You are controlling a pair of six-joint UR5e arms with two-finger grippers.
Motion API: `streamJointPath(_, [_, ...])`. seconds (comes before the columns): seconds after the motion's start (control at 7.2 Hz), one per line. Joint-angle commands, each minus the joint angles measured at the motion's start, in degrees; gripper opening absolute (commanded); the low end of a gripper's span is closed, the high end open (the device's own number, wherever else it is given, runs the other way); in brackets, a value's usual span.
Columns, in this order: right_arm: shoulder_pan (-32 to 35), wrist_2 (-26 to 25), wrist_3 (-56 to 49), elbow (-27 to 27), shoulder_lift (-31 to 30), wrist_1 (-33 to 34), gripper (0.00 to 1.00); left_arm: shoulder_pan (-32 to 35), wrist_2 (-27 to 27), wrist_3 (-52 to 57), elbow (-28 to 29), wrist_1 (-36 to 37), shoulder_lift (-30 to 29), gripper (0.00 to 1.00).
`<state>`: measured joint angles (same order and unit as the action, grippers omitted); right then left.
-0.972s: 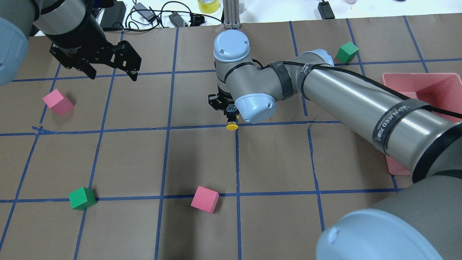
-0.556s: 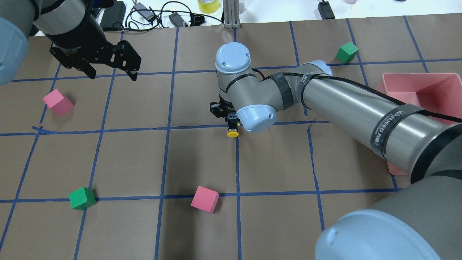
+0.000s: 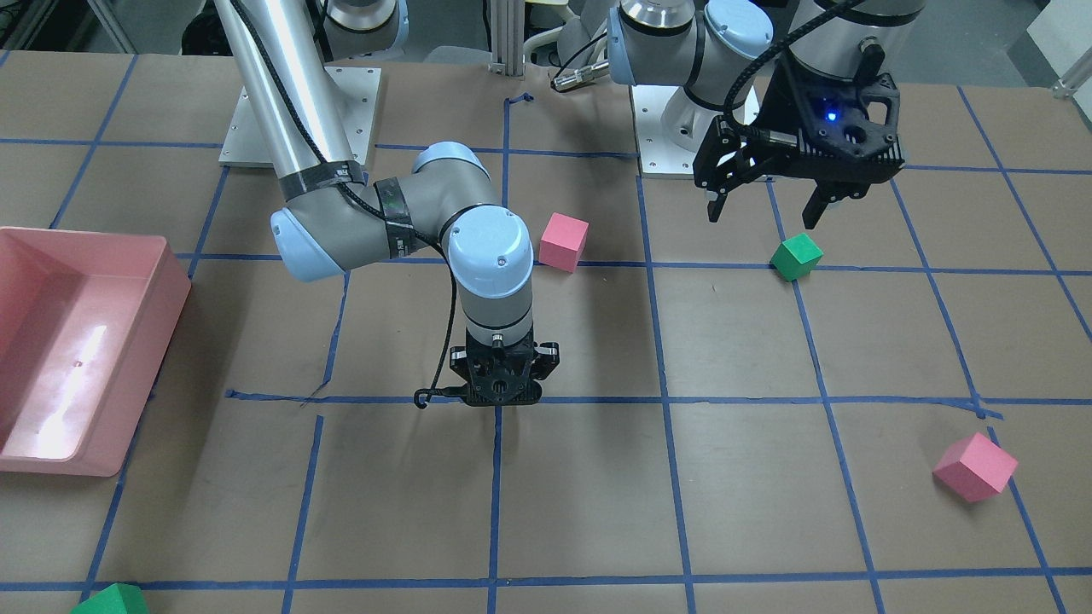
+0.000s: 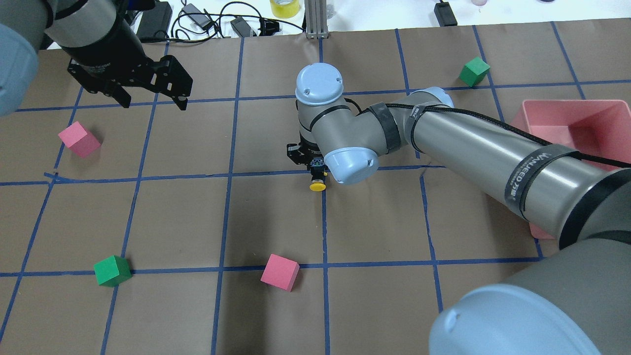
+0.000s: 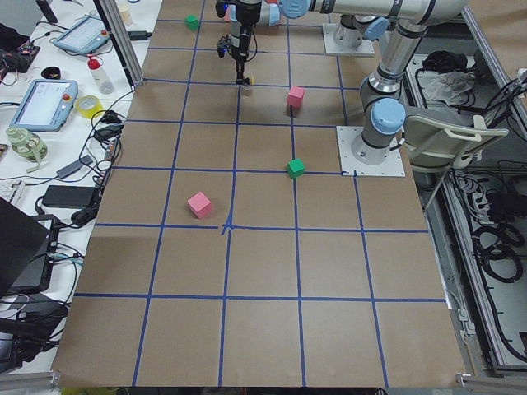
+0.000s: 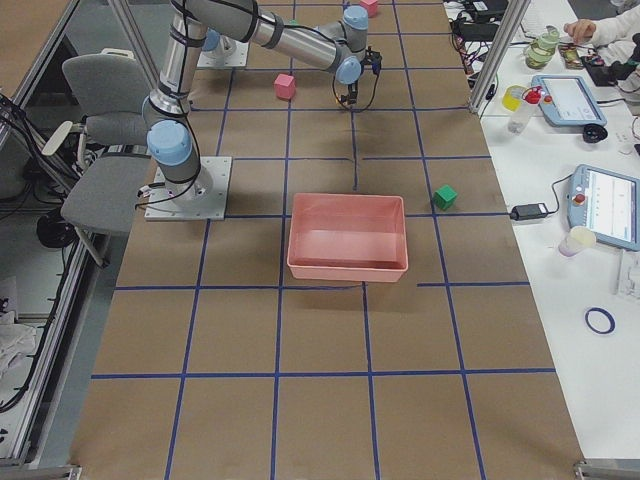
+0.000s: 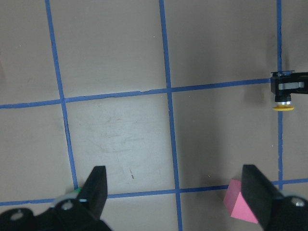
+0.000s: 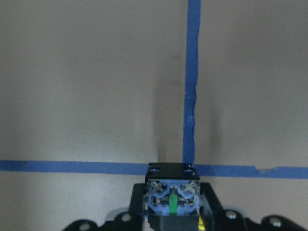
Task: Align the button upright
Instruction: 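Carry the switch to the table center and lower it with the right gripper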
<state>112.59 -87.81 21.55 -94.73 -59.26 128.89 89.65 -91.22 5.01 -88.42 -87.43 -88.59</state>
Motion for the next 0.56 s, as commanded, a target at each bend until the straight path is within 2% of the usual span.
streamJointPath(0.0, [0.00,0.18,-0.10,-1.32,0.81,2.74,0.04,0.00,-0.01,0.00,0.00,-0.03,0.00,1.00])
streamJointPath(0.28, [0.00,0.27,-0.10,-1.51,0.73,3.12,0.13,-0.09,-0.01,0.00,0.00,-0.03,0.00,1.00])
streamJointPath(0.42, [0.00,0.18,-0.19,-1.68,0.81,3.12,0.45,0.00,0.17,0.00,0.00,-0.03,0.00,1.00])
